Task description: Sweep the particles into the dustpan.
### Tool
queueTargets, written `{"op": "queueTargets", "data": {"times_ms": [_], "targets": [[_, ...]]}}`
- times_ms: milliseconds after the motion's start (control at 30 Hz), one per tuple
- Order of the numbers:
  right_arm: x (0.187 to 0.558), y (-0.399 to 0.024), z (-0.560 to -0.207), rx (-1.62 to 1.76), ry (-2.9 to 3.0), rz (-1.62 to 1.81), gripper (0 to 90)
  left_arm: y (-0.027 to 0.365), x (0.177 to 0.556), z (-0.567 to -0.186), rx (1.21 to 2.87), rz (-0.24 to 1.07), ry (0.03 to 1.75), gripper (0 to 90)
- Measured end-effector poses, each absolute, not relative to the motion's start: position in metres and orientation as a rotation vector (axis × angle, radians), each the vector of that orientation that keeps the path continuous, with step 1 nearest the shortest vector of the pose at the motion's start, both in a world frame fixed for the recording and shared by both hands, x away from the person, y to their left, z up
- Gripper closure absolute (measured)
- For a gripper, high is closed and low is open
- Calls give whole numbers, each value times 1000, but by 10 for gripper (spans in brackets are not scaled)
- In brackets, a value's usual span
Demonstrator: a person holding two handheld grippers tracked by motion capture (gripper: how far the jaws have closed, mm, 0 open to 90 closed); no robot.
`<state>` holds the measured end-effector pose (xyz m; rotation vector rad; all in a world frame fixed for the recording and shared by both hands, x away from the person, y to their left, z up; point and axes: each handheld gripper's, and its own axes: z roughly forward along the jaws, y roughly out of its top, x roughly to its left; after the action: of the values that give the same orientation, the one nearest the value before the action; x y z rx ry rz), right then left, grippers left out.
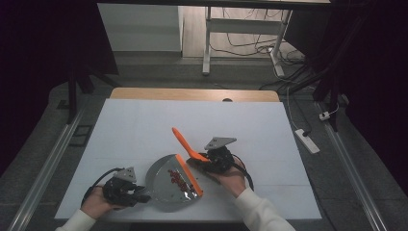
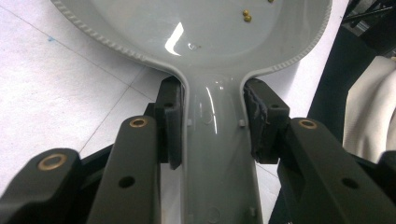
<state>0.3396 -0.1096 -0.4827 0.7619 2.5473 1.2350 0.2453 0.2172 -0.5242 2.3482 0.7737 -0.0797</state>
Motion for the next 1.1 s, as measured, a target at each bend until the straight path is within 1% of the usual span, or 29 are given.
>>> {"op": "queueTargets", "data": {"times_ms": [167, 300, 467, 567, 633, 700, 767, 867, 967, 1100], "targets": [[347, -119, -490, 868, 2450, 1158, 700, 217, 246, -525, 2353, -81, 773, 621], [349, -104, -494, 857, 2453, 1162, 699, 217, 246, -525, 2355, -81, 775, 621], [331, -73, -496, 781, 2497, 1166, 696, 217, 246, -525, 2356, -84, 773, 621], [323, -67, -494, 797, 2516, 1256, 698, 217, 247, -525, 2355, -87, 771, 621], [320, -66, -489, 819, 2564, 1374, 700, 217, 246, -525, 2357, -85, 771, 622], [315, -64, -481, 775, 2546, 1398, 700, 217, 246, -525, 2353, -86, 769, 622], [314, -69, -471, 746, 2501, 1391, 700, 218, 245, -525, 2350, -92, 769, 622], [317, -87, -462, 790, 2433, 1377, 699, 219, 245, -524, 2341, -94, 769, 622], [317, -112, -464, 861, 2398, 1344, 699, 222, 242, -523, 2340, -90, 767, 622], [307, -142, -471, 972, 2380, 1296, 698, 225, 236, -522, 2344, -98, 754, 622]]}}
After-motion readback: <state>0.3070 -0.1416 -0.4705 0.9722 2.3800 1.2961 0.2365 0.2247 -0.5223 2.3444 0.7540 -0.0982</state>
